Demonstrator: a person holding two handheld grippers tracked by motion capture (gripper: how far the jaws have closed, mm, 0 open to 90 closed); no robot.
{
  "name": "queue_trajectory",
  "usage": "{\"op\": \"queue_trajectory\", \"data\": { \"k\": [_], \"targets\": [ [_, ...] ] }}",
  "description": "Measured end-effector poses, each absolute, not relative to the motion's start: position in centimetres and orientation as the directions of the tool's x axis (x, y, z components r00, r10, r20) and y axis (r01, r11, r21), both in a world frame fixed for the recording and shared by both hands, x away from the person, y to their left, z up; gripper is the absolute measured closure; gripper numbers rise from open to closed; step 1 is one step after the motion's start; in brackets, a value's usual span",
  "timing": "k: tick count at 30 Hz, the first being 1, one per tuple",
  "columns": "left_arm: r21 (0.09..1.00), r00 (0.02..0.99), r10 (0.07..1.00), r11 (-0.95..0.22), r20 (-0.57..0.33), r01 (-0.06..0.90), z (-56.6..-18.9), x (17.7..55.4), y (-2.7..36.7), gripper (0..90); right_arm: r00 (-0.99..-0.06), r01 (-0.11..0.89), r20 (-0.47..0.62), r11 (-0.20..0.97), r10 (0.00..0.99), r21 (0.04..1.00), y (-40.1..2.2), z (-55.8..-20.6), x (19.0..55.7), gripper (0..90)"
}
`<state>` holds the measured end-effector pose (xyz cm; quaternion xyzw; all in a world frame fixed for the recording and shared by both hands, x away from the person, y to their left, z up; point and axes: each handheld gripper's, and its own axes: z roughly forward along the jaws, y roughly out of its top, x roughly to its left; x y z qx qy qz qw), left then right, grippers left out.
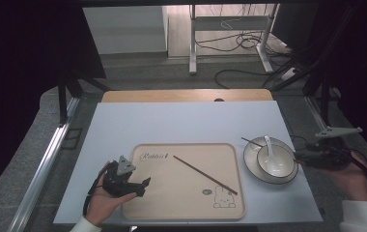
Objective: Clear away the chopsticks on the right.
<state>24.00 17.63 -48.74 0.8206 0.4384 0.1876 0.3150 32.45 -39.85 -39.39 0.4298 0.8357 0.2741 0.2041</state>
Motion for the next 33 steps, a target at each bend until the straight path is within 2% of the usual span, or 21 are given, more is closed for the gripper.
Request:
{"op": "queue_trajectory", "data": {
  "k": [7, 15, 26, 33],
  "targets": [
    [0.68, 0.546, 0.837, -0.419, 0.033, 0.602, -48.8, 24.0, 17.6, 12.3, -0.536, 0.675, -0.153, 0.531, 0.83, 0.512, -43.0, -42.3, 33.4, 46.8],
    [0.676, 0.547, 0.836, -0.423, 0.035, 0.603, -48.8, 24.0, 17.6, 12.3, -0.584, 0.69, -0.15, 0.585, 0.798, 0.425, -43.1, -44.6, 34.3, 56.9],
    [0.67, 0.546, 0.837, -0.424, 0.034, 0.609, -48.9, 24.1, 17.7, 12.3, -0.639, 0.668, -0.174, 0.652, 0.75, 0.357, -42.5, -46.4, 35.1, 72.4],
    [0.674, 0.547, 0.836, -0.425, 0.037, 0.604, -48.8, 24.0, 17.7, 12.3, -0.654, 0.661, -0.156, 0.66, 0.74, 0.358, -42.5, -46.3, 35.0, 82.2]
  ]
}}
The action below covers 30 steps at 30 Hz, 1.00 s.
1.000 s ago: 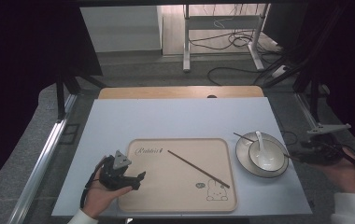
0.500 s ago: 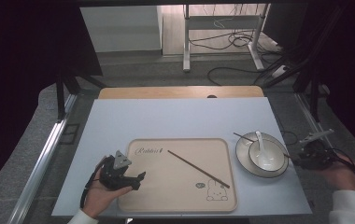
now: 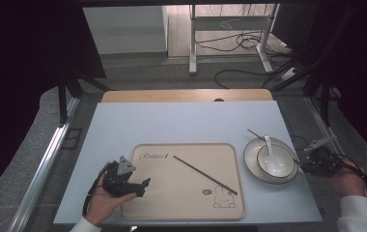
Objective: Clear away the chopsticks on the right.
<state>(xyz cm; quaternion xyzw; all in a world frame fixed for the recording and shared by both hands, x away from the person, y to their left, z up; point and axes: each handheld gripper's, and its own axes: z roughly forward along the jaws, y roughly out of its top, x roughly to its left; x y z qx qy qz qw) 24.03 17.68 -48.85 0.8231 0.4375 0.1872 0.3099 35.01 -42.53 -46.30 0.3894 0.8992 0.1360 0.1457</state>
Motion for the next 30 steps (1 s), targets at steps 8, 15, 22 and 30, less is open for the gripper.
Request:
{"op": "queue_trajectory", "data": {
  "k": [8, 15, 22, 30],
  "targets": [
    [0.679, 0.544, 0.838, -0.42, 0.035, 0.603, -48.8, 24.0, 17.7, 12.3, -0.63, 0.681, -0.119, 0.619, 0.767, 0.391, -42.6, -45.6, 34.9, 83.1],
    [0.681, 0.543, 0.839, -0.417, 0.034, 0.602, -48.7, 24.0, 17.7, 12.3, -0.542, 0.701, -0.082, 0.503, 0.837, 0.505, -42.6, -42.6, 34.4, 83.5],
    [0.684, 0.542, 0.839, -0.416, 0.035, 0.6, -48.6, 23.9, 17.7, 12.3, -0.578, 0.629, -0.055, 0.488, 0.814, 0.605, -40.2, -39.1, 33.1, 83.4],
    [0.687, 0.54, 0.841, -0.411, 0.032, 0.599, -48.6, 23.9, 17.8, 12.3, -0.691, 0.557, -0.017, 0.547, 0.723, 0.625, -34.9, -37.5, 32.1, 83.3]
  ]
}}
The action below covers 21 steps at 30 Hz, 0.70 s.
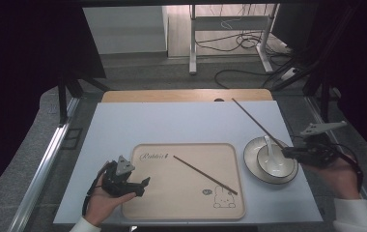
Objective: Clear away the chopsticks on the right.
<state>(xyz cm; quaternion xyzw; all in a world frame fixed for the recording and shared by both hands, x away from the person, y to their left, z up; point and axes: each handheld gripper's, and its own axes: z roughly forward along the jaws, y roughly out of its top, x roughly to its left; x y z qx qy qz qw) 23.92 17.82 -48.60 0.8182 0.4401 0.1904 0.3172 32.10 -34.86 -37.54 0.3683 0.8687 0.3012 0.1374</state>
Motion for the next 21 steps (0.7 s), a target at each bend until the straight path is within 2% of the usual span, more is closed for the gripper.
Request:
{"op": "queue_trajectory", "data": {
  "k": [11, 21],
  "targets": [
    [0.688, 0.54, 0.841, -0.407, 0.027, 0.6, -48.6, 23.9, 17.8, 12.2, -0.824, 0.464, -0.038, 0.711, 0.566, 0.528, -26.5, -39.9, 31.2, 83.2],
    [0.688, 0.542, 0.84, -0.409, 0.028, 0.6, -48.6, 23.9, 17.8, 12.2, -0.854, 0.46, -0.039, 0.787, 0.519, 0.41, -23.1, -43.9, 31.1, 83.2]
  ]
}}
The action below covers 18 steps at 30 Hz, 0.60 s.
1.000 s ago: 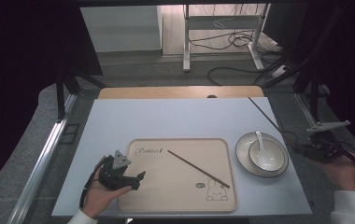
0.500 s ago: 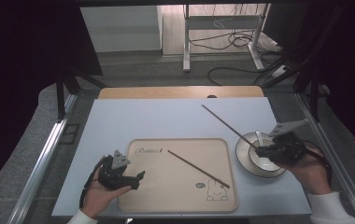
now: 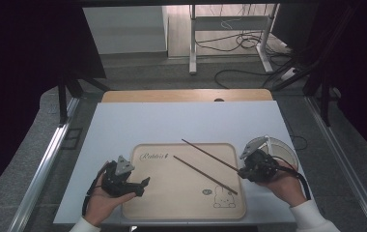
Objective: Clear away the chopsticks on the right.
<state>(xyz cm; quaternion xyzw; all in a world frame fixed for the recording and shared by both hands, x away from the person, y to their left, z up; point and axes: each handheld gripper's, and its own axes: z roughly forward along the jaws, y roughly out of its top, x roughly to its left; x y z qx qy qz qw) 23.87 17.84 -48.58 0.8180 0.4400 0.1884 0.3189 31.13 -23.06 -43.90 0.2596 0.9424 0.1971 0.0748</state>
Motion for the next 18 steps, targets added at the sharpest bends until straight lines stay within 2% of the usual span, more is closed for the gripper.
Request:
{"op": "queue_trajectory", "data": {
  "k": [13, 16, 18],
  "targets": [
    [0.682, 0.546, 0.837, -0.416, 0.029, 0.601, -48.7, 23.9, 17.7, 12.2, -0.866, 0.452, -0.088, 0.845, 0.493, 0.284, -20.5, -47.5, 31.4, 81.1],
    [0.679, 0.55, 0.835, -0.422, 0.033, 0.6, -48.7, 23.9, 17.7, 12.3, -0.88, 0.421, -0.098, 0.859, 0.465, 0.292, -20.2, -47.8, 31.1, 62.2],
    [0.681, 0.547, 0.836, -0.419, 0.033, 0.6, -48.6, 23.9, 17.8, 12.3, -0.873, 0.41, -0.121, 0.846, 0.472, 0.341, -20.2, -47.2, 30.9, 53.9]
  ]
}}
